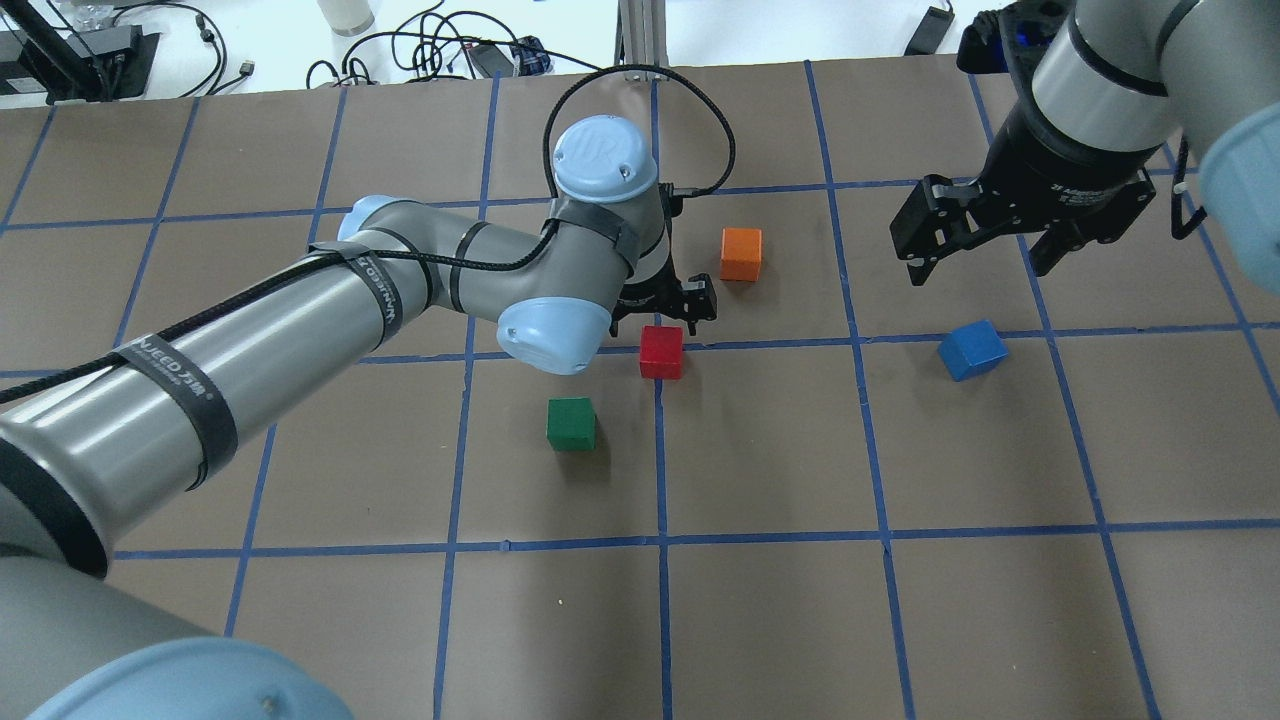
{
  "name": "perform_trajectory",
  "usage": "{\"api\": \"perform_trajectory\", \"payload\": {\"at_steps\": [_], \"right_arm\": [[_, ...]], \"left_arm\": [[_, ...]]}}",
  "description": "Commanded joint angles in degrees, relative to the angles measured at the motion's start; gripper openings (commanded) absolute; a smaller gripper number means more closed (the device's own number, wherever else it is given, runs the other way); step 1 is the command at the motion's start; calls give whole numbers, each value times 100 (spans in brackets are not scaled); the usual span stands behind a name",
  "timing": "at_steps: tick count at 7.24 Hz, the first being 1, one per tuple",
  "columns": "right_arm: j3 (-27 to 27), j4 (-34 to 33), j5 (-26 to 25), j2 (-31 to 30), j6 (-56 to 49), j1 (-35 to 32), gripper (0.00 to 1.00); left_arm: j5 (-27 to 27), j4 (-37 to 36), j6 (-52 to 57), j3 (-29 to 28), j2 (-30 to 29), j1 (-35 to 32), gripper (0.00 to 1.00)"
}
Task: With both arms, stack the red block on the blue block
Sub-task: 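Set the red cube down, open the left gripper and lift away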
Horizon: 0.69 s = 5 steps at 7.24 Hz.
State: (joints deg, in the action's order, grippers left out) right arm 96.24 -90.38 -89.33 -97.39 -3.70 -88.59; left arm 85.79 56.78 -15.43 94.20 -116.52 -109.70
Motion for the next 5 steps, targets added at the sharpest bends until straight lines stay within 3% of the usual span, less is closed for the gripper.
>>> {"api": "perform_trajectory", "payload": {"at_steps": [1, 2, 3, 5], "right_arm": [[0, -41, -5, 36, 45, 0, 100], [0, -94, -5, 53, 80, 0, 100], [0, -94, 82, 62, 89, 0, 100], [35, -42, 38, 167, 89, 0, 100]], "left_arm": [[95, 2159, 1297, -889, 706, 735, 100], [435, 2814, 2167, -1077, 1083, 1270, 100], [508, 2925, 2724, -1036, 1487, 1798, 100], [518, 3582, 2905, -903, 2261, 2224, 100]]}}
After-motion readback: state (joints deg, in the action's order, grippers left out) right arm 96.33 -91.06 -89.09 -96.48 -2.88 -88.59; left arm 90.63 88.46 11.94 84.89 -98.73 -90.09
